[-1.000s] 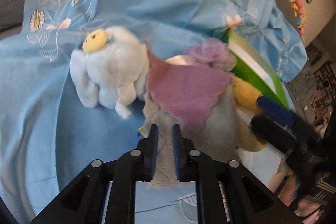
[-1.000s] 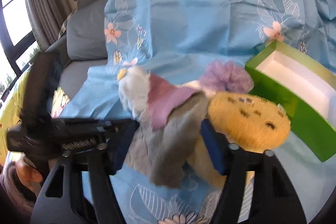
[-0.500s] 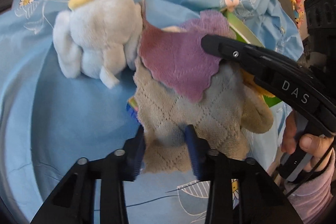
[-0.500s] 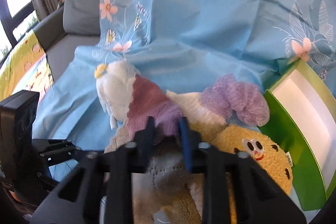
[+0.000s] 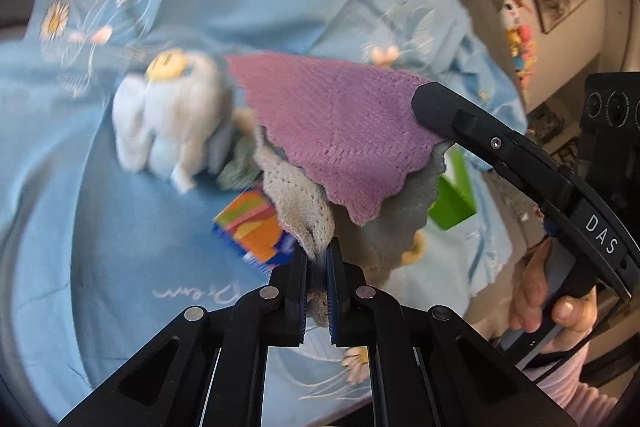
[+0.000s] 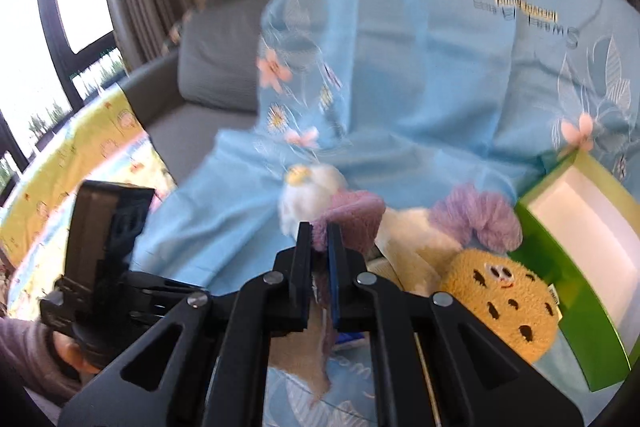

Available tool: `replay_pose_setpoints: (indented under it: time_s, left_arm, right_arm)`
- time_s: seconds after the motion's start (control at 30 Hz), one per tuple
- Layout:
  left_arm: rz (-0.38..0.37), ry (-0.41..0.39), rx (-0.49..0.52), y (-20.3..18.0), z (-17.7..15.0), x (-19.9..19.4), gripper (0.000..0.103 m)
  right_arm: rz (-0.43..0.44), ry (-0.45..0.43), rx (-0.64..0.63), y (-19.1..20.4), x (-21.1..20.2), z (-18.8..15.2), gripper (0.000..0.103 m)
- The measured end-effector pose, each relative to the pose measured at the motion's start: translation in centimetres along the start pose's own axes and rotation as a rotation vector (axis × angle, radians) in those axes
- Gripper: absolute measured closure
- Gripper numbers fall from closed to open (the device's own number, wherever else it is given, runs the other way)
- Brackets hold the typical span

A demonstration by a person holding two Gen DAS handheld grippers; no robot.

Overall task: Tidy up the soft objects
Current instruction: 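Carry the cloths into the green box and open both grippers, then withdraw both grippers from the box toward the yellow cookie plush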

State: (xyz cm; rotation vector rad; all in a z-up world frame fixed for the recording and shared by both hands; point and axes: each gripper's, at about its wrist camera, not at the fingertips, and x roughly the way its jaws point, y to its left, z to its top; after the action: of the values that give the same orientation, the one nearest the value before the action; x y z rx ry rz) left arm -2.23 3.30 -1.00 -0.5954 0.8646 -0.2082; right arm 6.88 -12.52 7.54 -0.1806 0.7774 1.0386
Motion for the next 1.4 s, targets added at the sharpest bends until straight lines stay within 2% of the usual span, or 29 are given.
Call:
replay_pose_setpoints:
  time_s: [0.13, 0.3, 0.57, 0.7, 0.83, 0.93, 0.97, 1.0, 1.03, 1.07, 1.1, 1.13, 1.17, 1.33, 1.37, 1.4]
  left_arm:
    - [0.0, -0.035, 0.067, -3.2, 2.4, -0.5, 0.096]
    - [0.01, -0.063, 0.173, -7.5, 6.2, 0.3, 0.096]
    - [0.021, -0.028, 0.318, -15.4, 12.5, 7.9, 0.096]
    - [0.028, 0.016, 0.336, -17.3, 14.5, 12.6, 0.096]
    - [0.095, 0.072, 0.333, -17.7, 15.3, 18.0, 0.096]
    - [0.182, 0.118, 0.337, -17.3, 15.5, 21.7, 0.096]
    - [0.202, 0.135, 0.332, -17.0, 15.4, 22.5, 0.095]
    - [0.219, 0.154, 0.327, -16.7, 15.4, 23.3, 0.089]
    - [0.24, 0.176, 0.321, -16.3, 15.3, 24.3, 0.073]
    - [0.25, 0.183, 0.315, -16.0, 15.2, 24.5, 0.061]
    - [0.259, 0.186, 0.311, -15.7, 15.0, 24.7, 0.032]
    - [0.265, 0.181, 0.311, -15.4, 14.9, 24.7, 0.012]
    - [0.267, 0.172, 0.314, -15.3, 14.8, 24.6, 0.009]
    - [0.282, 0.155, 0.33, -15.1, 14.4, 22.8, 0.009]
    - [0.287, 0.143, 0.336, -14.9, 14.1, 22.1, 0.009]
    - [0.293, 0.124, 0.349, -15.0, 13.8, 21.2, 0.009]
  right_arm:
    - [-0.016, -0.08, -0.008, 0.1, -2.8, 1.5, 0.096]
    - [-0.093, -0.162, -0.007, -1.9, -6.2, 2.8, 0.096]
    - [-0.273, -0.25, 0.069, -9.8, -10.3, 4.1, 0.096]
    - [-0.344, -0.253, 0.127, -14.4, -10.8, 4.1, 0.096]
    - [-0.406, -0.204, 0.21, -19.6, -9.7, 3.0, 0.093]
    - [-0.453, -0.158, 0.256, -22.6, -8.2, 1.8, 0.092]
    - [-0.458, -0.145, 0.275, -23.3, -7.9, 1.4, 0.087]
    - [-0.467, -0.13, 0.295, -24.2, -7.4, 1.0, 0.074]
    - [-0.494, -0.109, 0.318, -25.1, -6.9, 0.4, 0.063]
    - [-0.52, -0.096, 0.335, -25.7, -6.8, 0.0, 0.036]
    - [-0.537, -0.094, 0.344, -26.2, -6.8, -0.4, 0.029]
    - [-0.543, -0.091, 0.347, -26.6, -6.7, -0.9, 0.03]
    - [-0.546, -0.088, 0.351, -26.6, -6.7, -1.1, 0.031]
    - [-0.562, -0.068, 0.374, -26.6, -7.1, -2.5, 0.03]
    - [-0.537, -0.026, 0.393, -26.4, -7.3, -2.8, 0.029]
    - [-0.542, -0.022, 0.393, -26.3, -7.3, -3.0, 0.026]
